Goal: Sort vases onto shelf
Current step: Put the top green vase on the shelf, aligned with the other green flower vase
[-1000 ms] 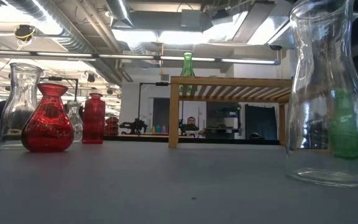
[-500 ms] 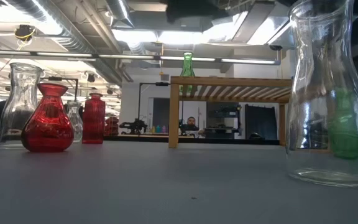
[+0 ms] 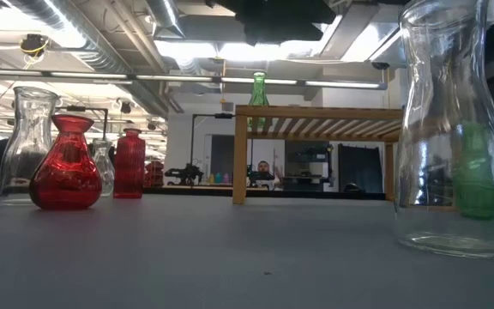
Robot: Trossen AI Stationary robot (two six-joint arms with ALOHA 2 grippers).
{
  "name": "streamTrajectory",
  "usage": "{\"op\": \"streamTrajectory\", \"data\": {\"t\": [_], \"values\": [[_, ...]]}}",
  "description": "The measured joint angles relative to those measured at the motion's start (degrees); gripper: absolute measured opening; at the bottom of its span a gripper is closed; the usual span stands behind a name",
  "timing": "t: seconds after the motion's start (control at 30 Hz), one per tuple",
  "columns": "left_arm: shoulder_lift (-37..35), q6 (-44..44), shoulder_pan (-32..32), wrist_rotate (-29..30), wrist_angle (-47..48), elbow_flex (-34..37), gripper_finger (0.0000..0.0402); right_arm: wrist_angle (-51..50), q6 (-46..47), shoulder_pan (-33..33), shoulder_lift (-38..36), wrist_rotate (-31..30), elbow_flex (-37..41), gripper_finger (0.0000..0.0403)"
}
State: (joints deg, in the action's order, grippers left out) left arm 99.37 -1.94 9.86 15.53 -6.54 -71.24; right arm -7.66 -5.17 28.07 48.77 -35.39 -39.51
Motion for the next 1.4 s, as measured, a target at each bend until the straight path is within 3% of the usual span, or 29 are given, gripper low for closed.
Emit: {"op": "streamTrajectory", "data": {"t": [0.1, 0.27, 0.47, 0.73, 0.93, 1.2, 1.3, 1.4], "values": [[0.0, -1.72, 1.14, -2.2, 0.24, 0.02, 0.0215, -10.08, 7.52, 1.15, 1.16, 0.46, -4.92, 0.0], [-0.23, -4.66, 2.54, -10.98, -0.96, 1.51, 0.0215, -24.43, 19.0, 1.53, 2.95, 1.98, -11.84, 0.0], [-3.09, -4.04, 3.14, -12.27, -4.56, 8.44, 0.0215, -35.06, 23.31, 1.53, 6.5, 5.16, -18.8, 0.0], [-9.87, -2.43, 3.82, -13.52, -37.75, 27.99, 0.0215, -51.02, 36.85, 1.23, 10.05, 3.35, -25.36, 0.0004], [-10.67, 0.47, 2.73, -11.66, -54.82, 37.15, 0.0215, -62.17, 48.43, -1.14, 10.2, 7.35, -25.8, 0.0055], [-10.64, 1.87, 2.26, -8.36, -55.29, 38.07, 0.0215, -72.49, 54.57, -4.97, 10.45, 26.28, -25.46, 0.0151], [-10.64, 1.88, 2.26, -8.5, -55.26, 38.07, 0.0215, -73.69, 54.55, -4.85, 10.43, 28.82, -25.46, 0.0169], [-10.64, 1.88, 2.26, -8.54, -55.07, 38.07, 0.0215, -73.01, 54.64, -4.83, 10.45, 27.66, -25.46, 0.0174]]}}
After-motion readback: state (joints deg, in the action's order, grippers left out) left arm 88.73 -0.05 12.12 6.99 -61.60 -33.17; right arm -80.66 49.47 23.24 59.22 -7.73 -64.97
